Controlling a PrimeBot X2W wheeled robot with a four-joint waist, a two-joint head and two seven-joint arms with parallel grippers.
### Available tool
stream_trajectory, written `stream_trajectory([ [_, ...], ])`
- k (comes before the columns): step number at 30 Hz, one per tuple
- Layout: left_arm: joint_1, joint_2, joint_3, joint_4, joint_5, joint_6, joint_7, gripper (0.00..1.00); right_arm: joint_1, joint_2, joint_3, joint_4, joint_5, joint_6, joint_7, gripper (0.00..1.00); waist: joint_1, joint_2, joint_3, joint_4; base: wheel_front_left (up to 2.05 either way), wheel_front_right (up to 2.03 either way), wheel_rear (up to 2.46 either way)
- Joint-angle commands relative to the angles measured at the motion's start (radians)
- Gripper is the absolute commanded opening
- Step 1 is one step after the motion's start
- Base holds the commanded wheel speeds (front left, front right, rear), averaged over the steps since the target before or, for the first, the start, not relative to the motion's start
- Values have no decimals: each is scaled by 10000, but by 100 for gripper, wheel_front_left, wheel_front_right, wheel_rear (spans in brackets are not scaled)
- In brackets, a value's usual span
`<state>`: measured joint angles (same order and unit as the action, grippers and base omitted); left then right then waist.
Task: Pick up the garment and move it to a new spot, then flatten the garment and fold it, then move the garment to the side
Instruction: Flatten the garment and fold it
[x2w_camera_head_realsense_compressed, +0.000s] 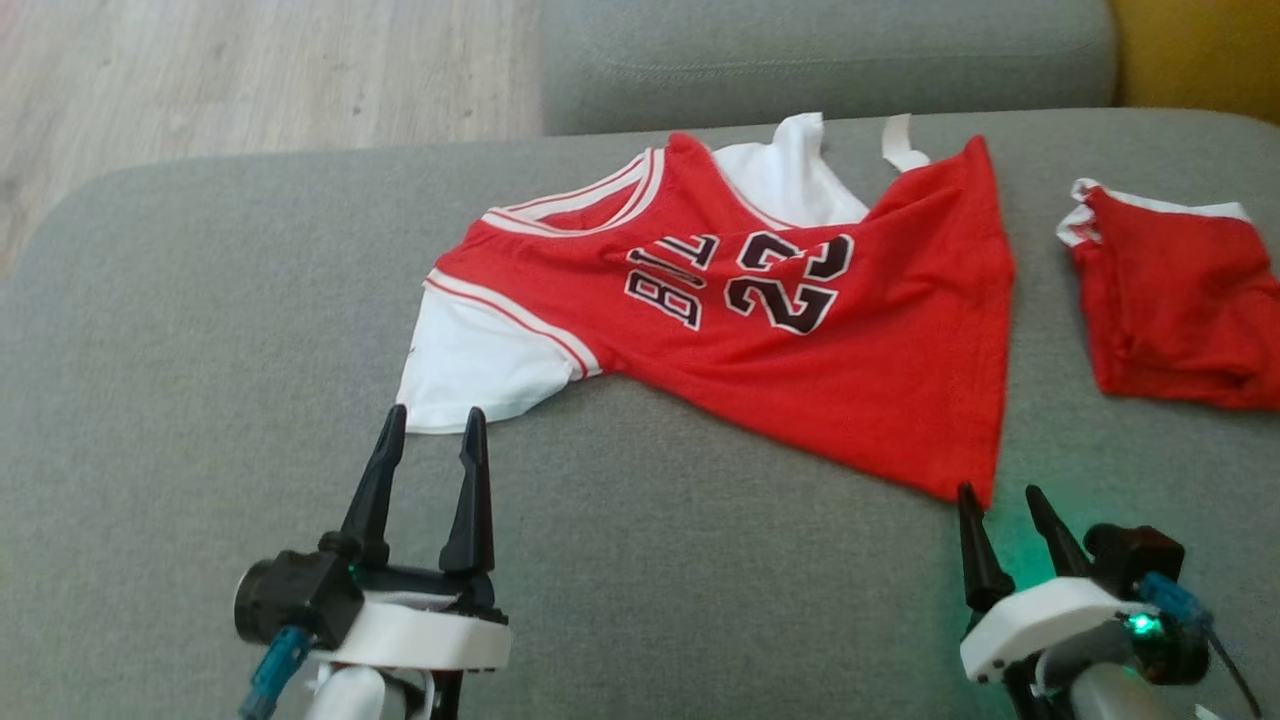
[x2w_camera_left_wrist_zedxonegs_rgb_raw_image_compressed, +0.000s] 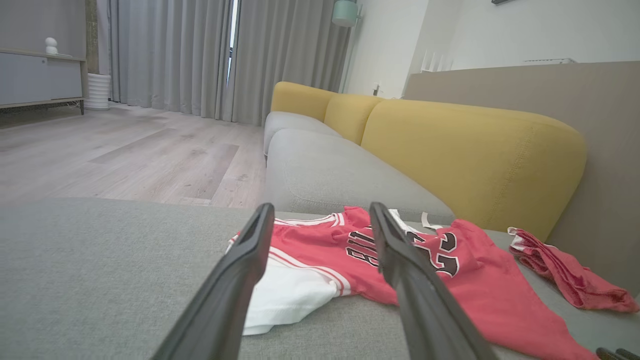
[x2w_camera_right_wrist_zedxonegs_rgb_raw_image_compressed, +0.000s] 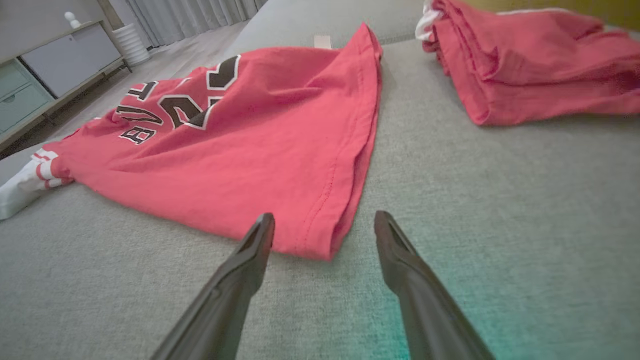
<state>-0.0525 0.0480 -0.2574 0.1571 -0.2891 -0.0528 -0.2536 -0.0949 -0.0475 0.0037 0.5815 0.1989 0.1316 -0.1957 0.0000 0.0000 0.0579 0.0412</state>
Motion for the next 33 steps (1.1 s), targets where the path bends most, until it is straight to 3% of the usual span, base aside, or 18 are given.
stream_trajectory([
  [1, -421, 22, 267, -261, 45, 3, -82, 100, -507, -28, 250, -77, 156, -9, -3, 100, 0, 0, 116, 105, 0, 0, 0],
  [12, -674, 22, 207, -137, 78, -42, -82, 100, -1785, -28, 986, 2573, 1438, -9, -233, 100, 0, 0, 473, 447, 0, 0, 0],
  [13, -683, 22, 224, -127, 81, -51, -82, 100, -1944, -28, 1142, 2853, 1572, -9, -346, 0, 0, 0, 469, 449, 0, 0, 0],
  [19, -595, 22, 420, -6, 143, -7, -82, 100, -2263, -28, 965, 3007, 1213, -9, -625, 0, 0, 0, 329, 229, 0, 0, 0],
  [27, -570, 22, 677, 268, 204, 49, -82, 100, -1918, -28, -1022, 1955, -423, -9, -657, 0, 0, 0, 287, -214, 0, 0, 0],
  [33, -827, 22, 317, 1733, 408, -25, -82, 100, -1722, -28, -1334, 1423, -731, -9, -577, 0, 0, 0, 449, -459, 0, 0, 0],
])
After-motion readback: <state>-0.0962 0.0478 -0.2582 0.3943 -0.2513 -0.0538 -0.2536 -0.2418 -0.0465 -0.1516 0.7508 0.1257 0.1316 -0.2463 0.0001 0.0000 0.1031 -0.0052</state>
